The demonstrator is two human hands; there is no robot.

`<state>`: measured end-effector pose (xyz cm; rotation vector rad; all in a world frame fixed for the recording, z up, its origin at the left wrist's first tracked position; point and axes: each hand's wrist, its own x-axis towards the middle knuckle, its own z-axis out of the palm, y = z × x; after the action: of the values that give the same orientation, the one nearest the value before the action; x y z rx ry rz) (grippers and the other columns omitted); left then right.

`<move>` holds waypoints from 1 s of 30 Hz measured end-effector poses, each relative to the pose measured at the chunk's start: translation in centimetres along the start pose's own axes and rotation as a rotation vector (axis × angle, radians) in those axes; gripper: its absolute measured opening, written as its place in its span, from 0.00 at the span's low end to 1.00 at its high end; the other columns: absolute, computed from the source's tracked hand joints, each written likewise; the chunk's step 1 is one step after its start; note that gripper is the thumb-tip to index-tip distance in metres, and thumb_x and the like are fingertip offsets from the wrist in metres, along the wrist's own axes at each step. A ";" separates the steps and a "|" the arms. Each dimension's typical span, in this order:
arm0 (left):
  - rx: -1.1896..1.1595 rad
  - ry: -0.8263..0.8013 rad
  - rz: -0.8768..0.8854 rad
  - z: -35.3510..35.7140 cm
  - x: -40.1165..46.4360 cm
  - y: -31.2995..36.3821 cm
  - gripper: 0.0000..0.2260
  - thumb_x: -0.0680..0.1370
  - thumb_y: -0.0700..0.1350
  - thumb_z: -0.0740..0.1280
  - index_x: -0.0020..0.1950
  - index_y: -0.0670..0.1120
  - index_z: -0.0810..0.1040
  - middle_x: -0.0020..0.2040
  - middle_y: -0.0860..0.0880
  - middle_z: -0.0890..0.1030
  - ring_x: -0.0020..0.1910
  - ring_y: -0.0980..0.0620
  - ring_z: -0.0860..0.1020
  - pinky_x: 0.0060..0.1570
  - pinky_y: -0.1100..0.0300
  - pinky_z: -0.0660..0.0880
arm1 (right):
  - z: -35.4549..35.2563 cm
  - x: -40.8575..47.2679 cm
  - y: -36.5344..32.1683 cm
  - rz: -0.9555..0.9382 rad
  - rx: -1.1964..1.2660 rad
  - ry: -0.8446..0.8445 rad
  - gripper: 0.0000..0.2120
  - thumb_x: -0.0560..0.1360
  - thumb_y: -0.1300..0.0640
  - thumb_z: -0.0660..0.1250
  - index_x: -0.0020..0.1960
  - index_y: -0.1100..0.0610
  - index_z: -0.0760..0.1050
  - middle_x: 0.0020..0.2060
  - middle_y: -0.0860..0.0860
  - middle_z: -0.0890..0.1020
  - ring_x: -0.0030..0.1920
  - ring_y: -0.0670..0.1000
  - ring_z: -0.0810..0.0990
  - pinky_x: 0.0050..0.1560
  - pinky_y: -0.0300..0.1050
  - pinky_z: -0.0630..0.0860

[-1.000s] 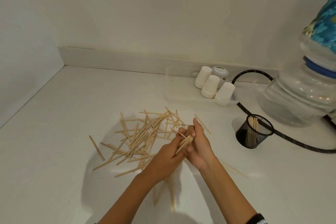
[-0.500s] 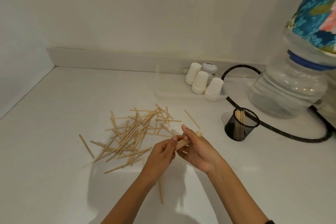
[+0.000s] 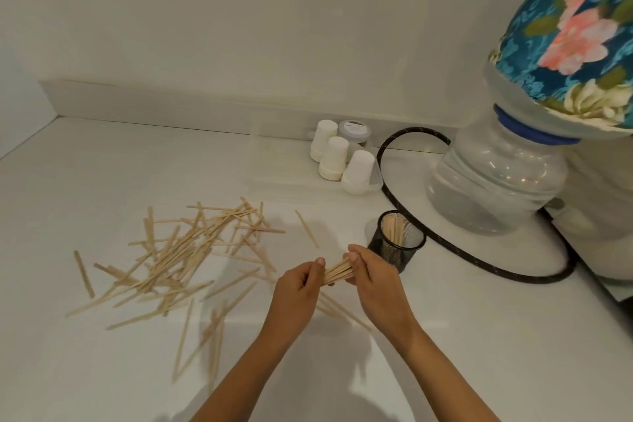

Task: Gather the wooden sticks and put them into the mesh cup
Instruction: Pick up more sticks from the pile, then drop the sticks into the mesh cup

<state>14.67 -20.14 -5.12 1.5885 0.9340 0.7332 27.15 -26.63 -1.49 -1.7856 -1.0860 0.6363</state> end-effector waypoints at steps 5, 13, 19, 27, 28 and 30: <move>0.024 0.054 0.028 3.3 0.4 0.7 0.20 0.81 0.52 0.59 0.32 0.45 0.74 0.23 0.56 0.63 0.24 0.58 0.62 0.28 0.63 0.59 | -4.4 0.2 1.3 0.097 0.104 -0.043 0.09 0.79 0.57 0.63 0.58 0.52 0.77 0.43 0.49 0.83 0.41 0.45 0.83 0.38 0.34 0.79; -0.050 0.099 0.038 6.7 1.2 2.5 0.22 0.80 0.51 0.60 0.25 0.54 0.67 0.24 0.56 0.62 0.25 0.57 0.61 0.27 0.63 0.57 | -10.3 1.1 1.3 0.083 0.206 -0.082 0.05 0.70 0.60 0.73 0.45 0.54 0.84 0.38 0.52 0.86 0.41 0.49 0.85 0.45 0.36 0.80; -0.172 0.172 0.007 8.1 1.6 2.7 0.21 0.82 0.55 0.54 0.42 0.45 0.79 0.27 0.54 0.68 0.26 0.57 0.66 0.27 0.65 0.63 | -13.3 2.6 -0.3 -0.038 -0.014 -0.004 0.07 0.69 0.60 0.74 0.41 0.48 0.84 0.33 0.45 0.85 0.35 0.41 0.82 0.40 0.33 0.76; 0.988 0.195 -0.058 5.1 0.8 -3.8 0.20 0.81 0.55 0.52 0.69 0.48 0.68 0.71 0.48 0.68 0.72 0.45 0.61 0.65 0.47 0.63 | -17.4 7.6 -4.7 -0.360 -0.779 -0.022 0.07 0.73 0.61 0.69 0.49 0.59 0.84 0.44 0.53 0.86 0.47 0.52 0.81 0.52 0.39 0.73; 1.051 0.159 -0.094 4.9 0.5 -4.7 0.22 0.81 0.56 0.50 0.73 0.48 0.63 0.75 0.47 0.61 0.75 0.44 0.55 0.68 0.46 0.59 | -17.1 8.3 -4.5 -0.340 -0.862 -0.091 0.08 0.74 0.61 0.68 0.51 0.59 0.83 0.46 0.53 0.85 0.49 0.53 0.81 0.54 0.42 0.73; 1.095 0.132 -0.104 4.8 0.1 -5.8 0.24 0.81 0.57 0.47 0.76 0.49 0.56 0.78 0.48 0.53 0.77 0.45 0.48 0.70 0.44 0.53 | -15.8 9.6 -3.8 -0.300 -0.967 -0.219 0.08 0.75 0.61 0.67 0.52 0.58 0.83 0.48 0.53 0.85 0.52 0.53 0.80 0.54 0.42 0.73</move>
<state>17.71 -21.88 -11.81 2.4014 1.6587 0.2159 42.57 -24.49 9.19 -2.2850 -1.9877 0.0928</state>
